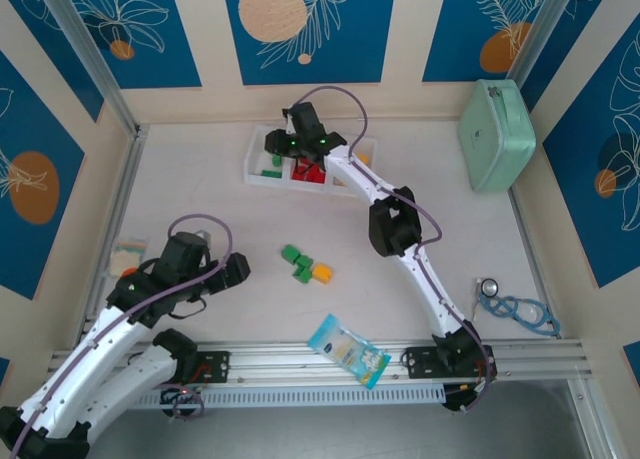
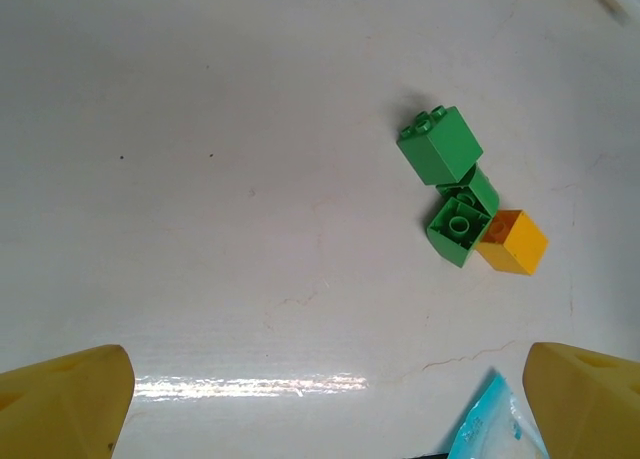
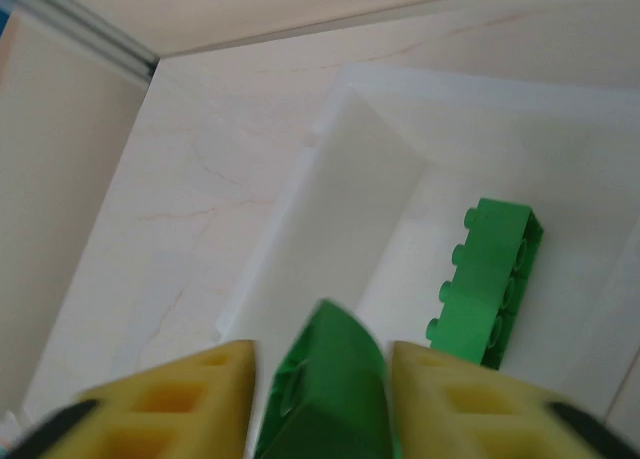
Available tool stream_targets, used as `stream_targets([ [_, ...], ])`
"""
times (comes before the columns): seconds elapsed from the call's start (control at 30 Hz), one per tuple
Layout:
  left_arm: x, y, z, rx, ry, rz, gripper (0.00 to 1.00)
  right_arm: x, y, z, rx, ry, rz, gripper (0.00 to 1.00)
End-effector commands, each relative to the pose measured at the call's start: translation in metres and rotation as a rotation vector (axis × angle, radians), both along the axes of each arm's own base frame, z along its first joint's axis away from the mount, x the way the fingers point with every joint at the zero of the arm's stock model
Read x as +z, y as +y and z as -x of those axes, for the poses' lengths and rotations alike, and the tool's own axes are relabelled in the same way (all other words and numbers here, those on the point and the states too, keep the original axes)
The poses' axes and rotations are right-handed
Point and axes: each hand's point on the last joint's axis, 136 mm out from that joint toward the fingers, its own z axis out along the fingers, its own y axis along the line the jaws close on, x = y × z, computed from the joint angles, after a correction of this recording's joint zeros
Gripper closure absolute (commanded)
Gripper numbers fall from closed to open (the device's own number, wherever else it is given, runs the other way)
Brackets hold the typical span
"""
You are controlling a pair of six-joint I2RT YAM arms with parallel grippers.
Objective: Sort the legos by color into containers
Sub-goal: Place the lego in the container, then move the container to the center of the table.
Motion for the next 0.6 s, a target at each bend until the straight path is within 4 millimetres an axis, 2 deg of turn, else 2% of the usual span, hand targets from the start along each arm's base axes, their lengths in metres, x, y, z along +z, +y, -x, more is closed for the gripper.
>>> stream_targets([
  [0.0,-0.002,0.006,0.0,-0.005,0.02,-0.046,0.01,0.028,0.005,0.003,0.076,-0.014,-0.076,0.49],
  [0.2,0.008,0.0,-0.011,-0.039,-0.035,-0.05,0.01,0.06,0.001,0.015,0.129,-0.034,-0.07,0.34],
  [0.33,0.019,-0.006,-0.024,-0.067,-0.082,-0.052,0.01,0.097,-0.009,0.031,0.154,-0.053,-0.058,0.29],
  [0.4,0.029,-0.013,-0.034,-0.118,-0.118,-0.059,0.01,0.116,-0.017,0.043,0.17,-0.062,-0.033,0.27],
  [0.47,0.042,-0.023,-0.046,-0.182,-0.146,-0.068,0.01,0.133,-0.028,0.058,0.187,-0.072,0.003,0.21],
  [0.57,0.058,-0.041,-0.067,-0.32,-0.143,-0.079,0.01,0.147,-0.054,0.084,0.175,-0.086,0.111,0.06],
])
